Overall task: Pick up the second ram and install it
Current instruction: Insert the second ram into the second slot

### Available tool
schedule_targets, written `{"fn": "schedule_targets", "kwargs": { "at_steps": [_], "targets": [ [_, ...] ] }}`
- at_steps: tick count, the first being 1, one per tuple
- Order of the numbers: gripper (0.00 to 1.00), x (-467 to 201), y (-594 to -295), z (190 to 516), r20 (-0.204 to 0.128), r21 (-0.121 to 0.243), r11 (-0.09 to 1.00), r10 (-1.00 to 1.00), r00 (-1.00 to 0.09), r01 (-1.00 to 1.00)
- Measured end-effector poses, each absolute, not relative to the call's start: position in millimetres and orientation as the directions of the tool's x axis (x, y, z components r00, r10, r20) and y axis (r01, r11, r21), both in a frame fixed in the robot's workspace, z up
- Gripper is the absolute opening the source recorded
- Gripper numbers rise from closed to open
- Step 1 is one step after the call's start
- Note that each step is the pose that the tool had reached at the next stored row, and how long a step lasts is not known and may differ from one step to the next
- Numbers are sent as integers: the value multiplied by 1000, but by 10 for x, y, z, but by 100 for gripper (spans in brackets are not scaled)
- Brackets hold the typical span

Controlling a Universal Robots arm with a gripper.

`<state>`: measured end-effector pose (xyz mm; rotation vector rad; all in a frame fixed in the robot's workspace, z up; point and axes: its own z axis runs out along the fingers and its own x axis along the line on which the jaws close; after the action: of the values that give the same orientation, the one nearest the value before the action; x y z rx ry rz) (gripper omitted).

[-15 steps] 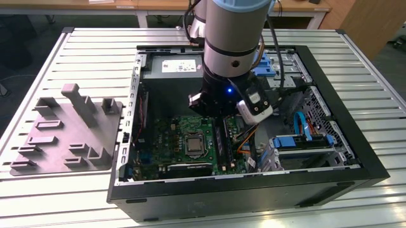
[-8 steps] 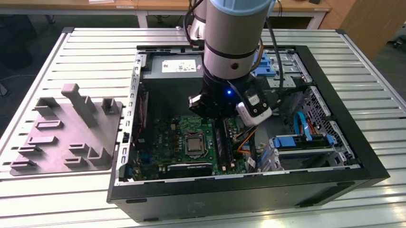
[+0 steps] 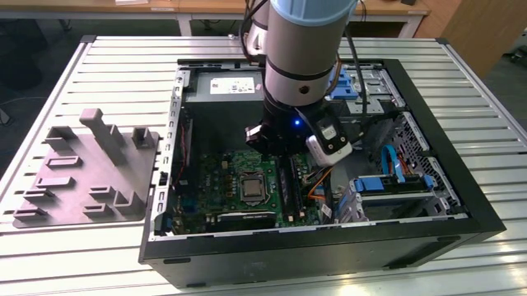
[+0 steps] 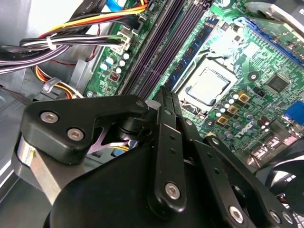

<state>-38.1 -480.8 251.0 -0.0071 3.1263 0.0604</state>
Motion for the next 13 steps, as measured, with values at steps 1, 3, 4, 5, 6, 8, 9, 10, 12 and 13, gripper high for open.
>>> {"fn": "schedule_targets", "kwargs": {
  "at_steps": [1, 3, 4, 5, 6, 8, 9, 10, 12, 13],
  "targets": [
    [11, -379, -4809, 2508, -15, 38, 999, -4, -1000, -5],
    [11, -374, -4808, 2503, -15, 38, 999, -4, -1000, -5],
    [11, -367, -4809, 2500, -14, 38, 999, -4, -1000, -5],
    [11, -360, -4810, 2498, -14, 38, 999, -4, -1000, -5],
    [11, -354, -4810, 2497, -14, 38, 999, -4, -1000, -4],
    [11, -346, -4810, 2494, -14, 39, 999, -4, -1000, -4],
    [11, -342, -4811, 2492, -13, 39, 999, -4, -1000, -4],
    [11, -335, -4812, 2490, -13, 39, 999, -4, -1000, -4],
    [11, -322, -4815, 2486, -13, 39, 999, -4, -1000, -4],
    [11, -316, -4816, 2483, -13, 39, 999, -4, -1000, -4]
  ]
}}
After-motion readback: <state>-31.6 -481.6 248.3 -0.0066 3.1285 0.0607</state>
